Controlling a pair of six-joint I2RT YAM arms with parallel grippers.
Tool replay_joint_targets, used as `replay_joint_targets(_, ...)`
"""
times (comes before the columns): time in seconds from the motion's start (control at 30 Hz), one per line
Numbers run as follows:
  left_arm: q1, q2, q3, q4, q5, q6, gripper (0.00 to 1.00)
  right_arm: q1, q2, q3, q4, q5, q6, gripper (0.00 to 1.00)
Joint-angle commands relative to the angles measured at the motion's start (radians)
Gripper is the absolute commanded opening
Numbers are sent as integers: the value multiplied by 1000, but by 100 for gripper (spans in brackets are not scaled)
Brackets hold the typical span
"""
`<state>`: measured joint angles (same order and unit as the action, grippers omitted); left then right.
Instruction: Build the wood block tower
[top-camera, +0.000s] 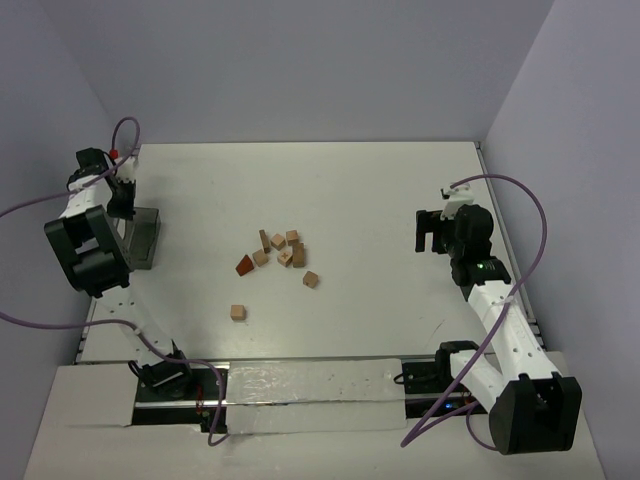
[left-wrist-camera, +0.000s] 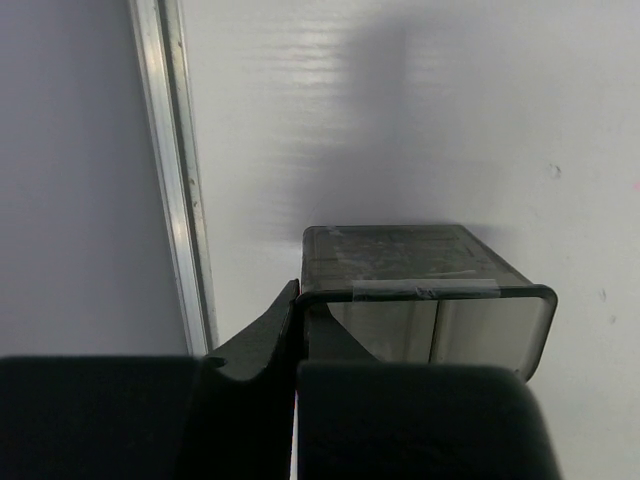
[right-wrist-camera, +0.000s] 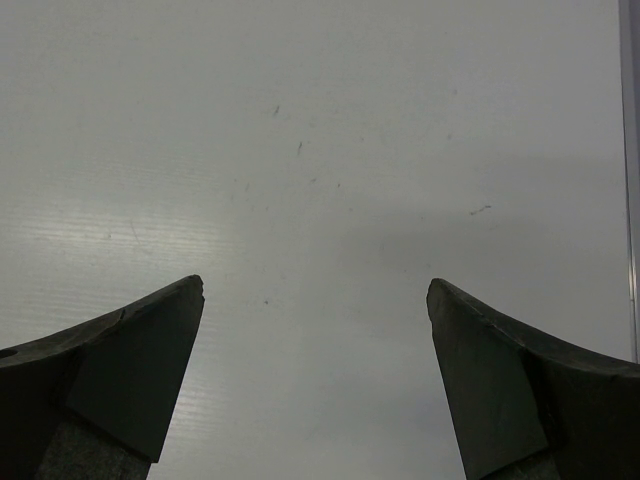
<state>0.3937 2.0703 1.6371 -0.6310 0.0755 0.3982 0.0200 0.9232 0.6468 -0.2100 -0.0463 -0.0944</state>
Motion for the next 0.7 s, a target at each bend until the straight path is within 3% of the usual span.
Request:
replay_joint_targets(0.0,22,33,55,23,28,-25,17,6,2,17,23,-5,-7,100)
replay_joint_targets(0.13,31,26,61,9,60,-22,49,6,0,19,23,-6,-6,100)
replay_joint_targets(0.33,31,9,113,-36,101,-28,71,6,-4,17,24,-6,-2,100)
replay_joint_targets(0.47,26,-9,249,-136,169,-58,94,6,-18,17,24,-13,-2,100)
replay_joint_targets(0.57,11,-30,404,-214,190,-77,99,6,-28,17,21,-18,-2,100)
replay_joint_targets(0.67,-13,-82,465,-260,206,-92,99,6,-44,14,23,-19,-4,100)
